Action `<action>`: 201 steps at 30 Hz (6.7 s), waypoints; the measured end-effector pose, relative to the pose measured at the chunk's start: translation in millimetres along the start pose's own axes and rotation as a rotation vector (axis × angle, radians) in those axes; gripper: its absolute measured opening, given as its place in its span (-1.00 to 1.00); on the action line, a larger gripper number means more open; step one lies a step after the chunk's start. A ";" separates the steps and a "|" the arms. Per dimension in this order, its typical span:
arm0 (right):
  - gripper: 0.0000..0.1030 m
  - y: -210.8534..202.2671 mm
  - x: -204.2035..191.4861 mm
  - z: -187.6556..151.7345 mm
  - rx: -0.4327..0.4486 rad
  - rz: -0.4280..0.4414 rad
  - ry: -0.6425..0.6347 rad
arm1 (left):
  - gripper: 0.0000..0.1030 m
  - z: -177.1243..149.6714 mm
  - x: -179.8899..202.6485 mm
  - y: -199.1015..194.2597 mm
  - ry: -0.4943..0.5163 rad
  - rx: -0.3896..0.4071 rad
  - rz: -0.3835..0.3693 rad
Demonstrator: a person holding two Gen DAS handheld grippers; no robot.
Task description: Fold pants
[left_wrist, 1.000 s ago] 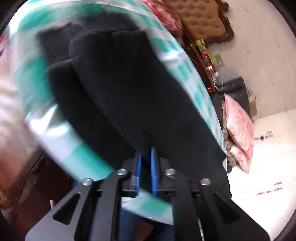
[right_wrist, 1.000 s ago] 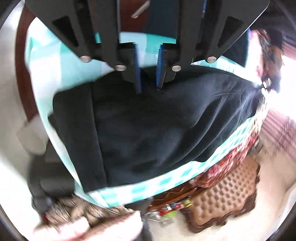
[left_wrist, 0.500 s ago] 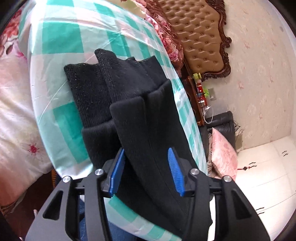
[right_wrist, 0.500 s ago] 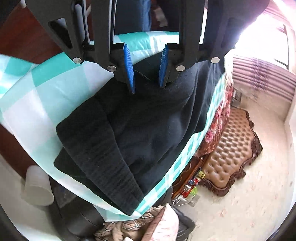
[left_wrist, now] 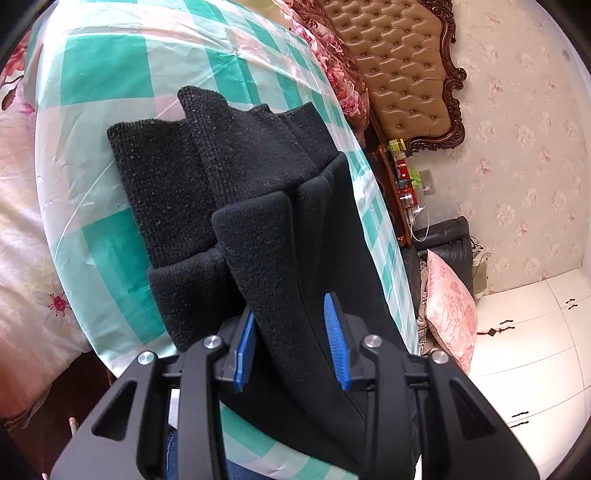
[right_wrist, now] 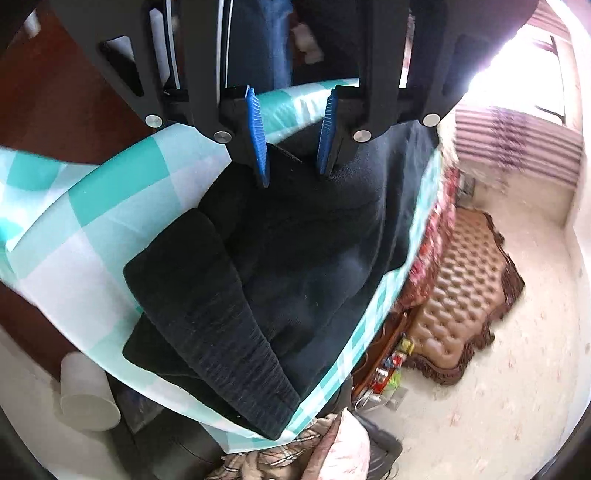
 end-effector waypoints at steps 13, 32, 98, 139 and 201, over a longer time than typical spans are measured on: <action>0.91 -9.8 -28.5 -0.5 0.024 -0.099 -0.234 | -0.33 -1.6 4.0 3.1 0.006 -0.002 0.005; -0.74 -69.1 -34.9 131.9 0.296 -0.181 -0.169 | -0.83 16.7 50.2 -26.4 0.125 0.002 -0.018; 0.67 -27.4 -30.9 44.8 0.369 -0.561 -0.532 | -0.65 45.6 53.4 70.8 0.807 -0.003 0.413; 0.11 0.2 -27.3 141.7 0.425 -0.511 -0.437 | -0.35 -45.8 57.7 30.7 0.739 0.131 0.518; -0.43 -28.8 34.9 86.0 0.254 -0.482 -0.186 | -0.14 -4.6 -26.2 -83.0 0.183 0.175 0.191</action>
Point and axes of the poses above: each gripper's, at about its wrist camera, not at the fingertips, and y roughly the way its jaws point, x to its right, z to its top, the point moved 10 cm from there along y, roughly the way its jaws point, and after that the axes turned 3 degrees about x, right-handed, at the moved point
